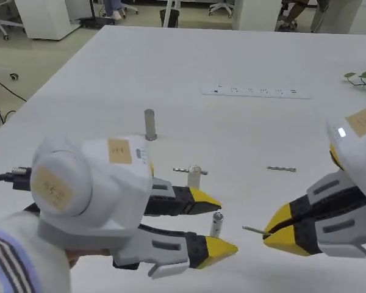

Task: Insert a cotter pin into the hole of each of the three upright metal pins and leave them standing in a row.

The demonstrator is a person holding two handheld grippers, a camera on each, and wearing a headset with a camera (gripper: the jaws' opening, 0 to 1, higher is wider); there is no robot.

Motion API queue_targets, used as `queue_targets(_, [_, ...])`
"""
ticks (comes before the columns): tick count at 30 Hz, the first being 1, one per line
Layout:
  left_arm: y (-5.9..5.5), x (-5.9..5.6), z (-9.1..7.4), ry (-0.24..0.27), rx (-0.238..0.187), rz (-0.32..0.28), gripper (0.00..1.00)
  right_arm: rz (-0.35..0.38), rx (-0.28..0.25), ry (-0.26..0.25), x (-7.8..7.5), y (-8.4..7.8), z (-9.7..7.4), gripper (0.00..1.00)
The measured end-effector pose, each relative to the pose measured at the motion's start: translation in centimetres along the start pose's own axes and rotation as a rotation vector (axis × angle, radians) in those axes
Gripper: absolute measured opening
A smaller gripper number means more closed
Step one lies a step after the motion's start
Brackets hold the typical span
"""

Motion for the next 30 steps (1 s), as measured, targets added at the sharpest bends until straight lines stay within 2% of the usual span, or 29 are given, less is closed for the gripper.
queue_targets(4, [-1.0, 0.6, 0.3, 0.038, 0.026, -0.01, 0.31, 0.01, 0.019, -0.01, -0.5, 0.0, 0.4, 0.03])
queue_targets(7, [-1.7, 0.7, 0.6, 0.059, 0.049, -0.04, 0.3, 0.008, 0.033, -0.002, -0.7, -0.1, 0.7, 0.03])
queue_targets(10, [-2.6, 1.0, 1.1, 0.1, 0.072, -0.048, 0.3, 0.005, 0.046, 0.004, -1.1, -0.4, 1.0, 0.03])
queue_targets(11, [-2.9, 1.0, 1.3, 0.115, 0.079, -0.067, 0.3, 0.005, 0.049, 0.006, -1.2, -0.4, 1.1, 0.03])
queue_targets(14, [-3.3, 1.0, 1.8, 0.12, 0.084, -0.084, 0.29, 0.0, 0.059, 0.013, -1.6, -0.5, 1.3, 0.03])
queue_targets(17, [-3.5, 0.8, 2.1, 0.105, 0.099, -0.098, 0.26, -0.006, 0.064, 0.022, -2.0, -0.5, 1.6, 0.03])
queue_targets(23, [-3.6, 0.5, 2.8, 0.098, 0.107, -0.122, 0.24, -0.012, 0.066, 0.044, -2.8, -0.4, 2.4, 0.03])
queue_targets(30, [-4.2, 0.6, 3.4, 0.124, 0.142, -0.147, 0.19, -0.04, 0.068, 0.08, -3.1, -0.5, 3.3, 0.03])
Point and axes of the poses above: the centre of the closed fingertips' face, and the gripper's own axes: z roughly forward along the fingers, x roughly to its left, y roughly out of its top, the point moved 6 cm from there along -z, roughly backward along the fingers, and after that the axes turned 3 degrees about y, right-handed, at the moved point
